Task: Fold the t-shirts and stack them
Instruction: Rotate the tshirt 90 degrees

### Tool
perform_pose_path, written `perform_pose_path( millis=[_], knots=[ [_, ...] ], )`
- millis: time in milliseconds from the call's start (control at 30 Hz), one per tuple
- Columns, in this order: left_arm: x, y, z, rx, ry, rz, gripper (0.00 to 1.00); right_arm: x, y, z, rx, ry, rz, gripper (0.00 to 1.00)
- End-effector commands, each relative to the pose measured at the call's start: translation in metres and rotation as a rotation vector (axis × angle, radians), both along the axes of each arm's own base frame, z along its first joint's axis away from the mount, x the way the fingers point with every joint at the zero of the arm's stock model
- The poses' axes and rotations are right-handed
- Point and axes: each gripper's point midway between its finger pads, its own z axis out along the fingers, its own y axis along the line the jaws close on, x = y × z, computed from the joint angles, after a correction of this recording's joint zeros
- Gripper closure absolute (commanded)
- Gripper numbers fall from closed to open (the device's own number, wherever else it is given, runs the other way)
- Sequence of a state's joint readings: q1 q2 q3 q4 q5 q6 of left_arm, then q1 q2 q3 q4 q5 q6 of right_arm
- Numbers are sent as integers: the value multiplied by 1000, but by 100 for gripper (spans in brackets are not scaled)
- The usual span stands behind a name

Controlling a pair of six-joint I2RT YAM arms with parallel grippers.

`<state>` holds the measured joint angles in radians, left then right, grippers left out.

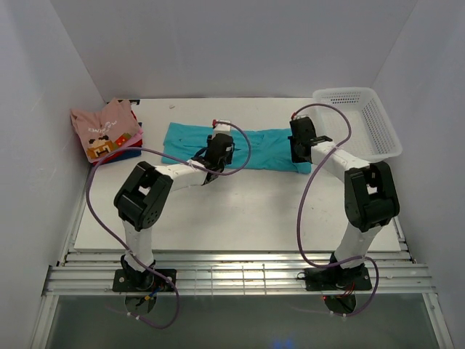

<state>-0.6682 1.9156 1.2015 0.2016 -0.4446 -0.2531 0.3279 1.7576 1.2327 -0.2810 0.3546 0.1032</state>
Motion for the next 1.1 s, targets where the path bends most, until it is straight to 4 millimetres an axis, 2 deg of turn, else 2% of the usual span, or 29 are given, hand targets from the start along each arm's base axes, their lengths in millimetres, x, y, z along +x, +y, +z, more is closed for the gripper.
perform_pose_path(
  millis=[0,100,200,300,500,700,833,900,933,967,1000,1067],
  knots=[
    [-12,73,-41,150,129,191,50,-4,7,-8,49,21,-23,92],
    [-19,101,-51,196,157,265,51,-6,6,-20,40,43,-28,92],
    [-27,118,-52,224,156,307,52,-6,4,-25,34,49,-35,92],
    [-32,125,-52,221,155,315,52,-7,3,-28,28,53,-40,92],
    [-34,130,-58,223,168,317,52,-4,-1,-37,-2,67,-57,92],
    [-40,129,-68,207,191,305,53,-2,-2,-58,-38,145,-82,92],
    [-43,126,-74,189,211,297,53,10,-2,-65,-52,157,-104,92],
    [-43,127,-62,160,191,323,53,14,-4,-66,-72,169,-116,92],
    [-43,130,-54,148,171,343,53,15,-5,-73,-85,191,-117,92],
    [-48,136,-48,142,154,362,52,23,-4,-68,-87,179,-122,92],
    [-44,142,-18,110,70,398,51,23,-4,-70,-93,186,-123,92],
    [-40,153,9,113,-12,423,51,27,-3,-69,-93,179,-123,92]
  ],
)
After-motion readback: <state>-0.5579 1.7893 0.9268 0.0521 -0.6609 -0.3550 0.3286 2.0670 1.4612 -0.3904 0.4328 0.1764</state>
